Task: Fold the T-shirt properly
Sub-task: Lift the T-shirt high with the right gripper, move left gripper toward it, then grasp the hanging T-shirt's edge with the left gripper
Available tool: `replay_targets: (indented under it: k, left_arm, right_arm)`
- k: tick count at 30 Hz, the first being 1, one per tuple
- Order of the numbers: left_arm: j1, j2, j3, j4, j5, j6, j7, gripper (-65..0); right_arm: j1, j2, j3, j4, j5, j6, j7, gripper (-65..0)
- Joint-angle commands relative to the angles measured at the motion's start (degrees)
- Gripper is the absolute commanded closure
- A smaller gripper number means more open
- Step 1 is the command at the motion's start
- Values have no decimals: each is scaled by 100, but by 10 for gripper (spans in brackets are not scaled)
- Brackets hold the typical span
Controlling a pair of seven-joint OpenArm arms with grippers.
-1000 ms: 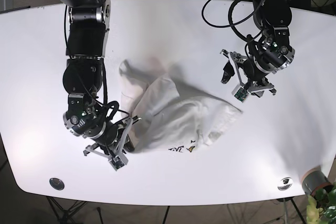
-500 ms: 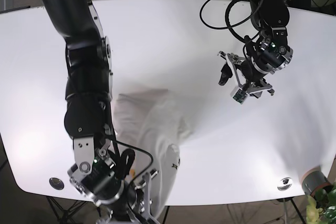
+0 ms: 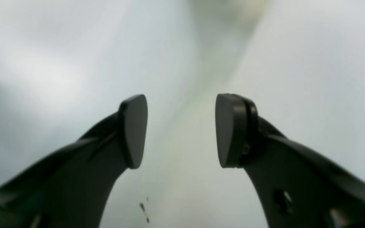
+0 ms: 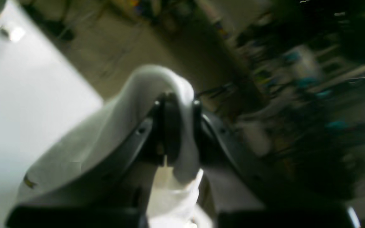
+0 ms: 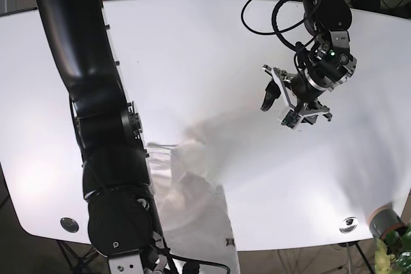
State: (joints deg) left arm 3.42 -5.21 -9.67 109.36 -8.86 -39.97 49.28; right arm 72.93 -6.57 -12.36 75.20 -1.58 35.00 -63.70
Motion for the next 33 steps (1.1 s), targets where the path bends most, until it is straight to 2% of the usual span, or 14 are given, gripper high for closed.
replay_targets:
  k: [1,2,6,9,14,18,21,24,26,30,33]
  left_arm:
    - [-92,-28,-13,180,-68,-3,-317,-311]
    - [-92,-37,-13,233,-68,10,-422,-311]
    - [-65,-55,5,295,-32,792,-1038,-311]
    - [-56,-81,189,251,346,1117,-1451,-312]
    - [-48,-63,919,22,1075,1337,-1732,-312]
    - [-100,-55,1437,-593,1137,1689,-2128,-312]
    - [-364,-55,1912,-1235,1154,2225,-2725,-312]
    - [-637,-55,2484,-1886,1163,2673,-3068,-322]
    - [-892,-46,2756,-2290,1137,2964,-3095,-388]
    - [-1296,341,3029,-2888,1119,3579,-3112,-571]
    - [-1516,614,3169,-3319,1137,3781,-3112,-647]
  right_arm:
    - [187,-25,36,-254,-57,-41,1,-17]
    - [187,-68,36,-289,-75,-41,-8,-17]
    - [187,-121,45,-272,-92,-41,-25,-17]
    - [187,-130,45,-272,-92,-41,-43,-17]
    - [187,-112,80,-272,-101,-41,-34,-17]
    - [187,-86,89,-192,-101,-41,10,-17]
    - [187,-86,89,-34,-101,-41,10,-17]
    - [187,-60,89,133,-101,-41,10,-17]
    - [187,28,89,238,-101,-32,10,-17]
    - [187,81,89,282,-83,-15,10,-17]
    - [187,90,89,282,-75,3,89,-17]
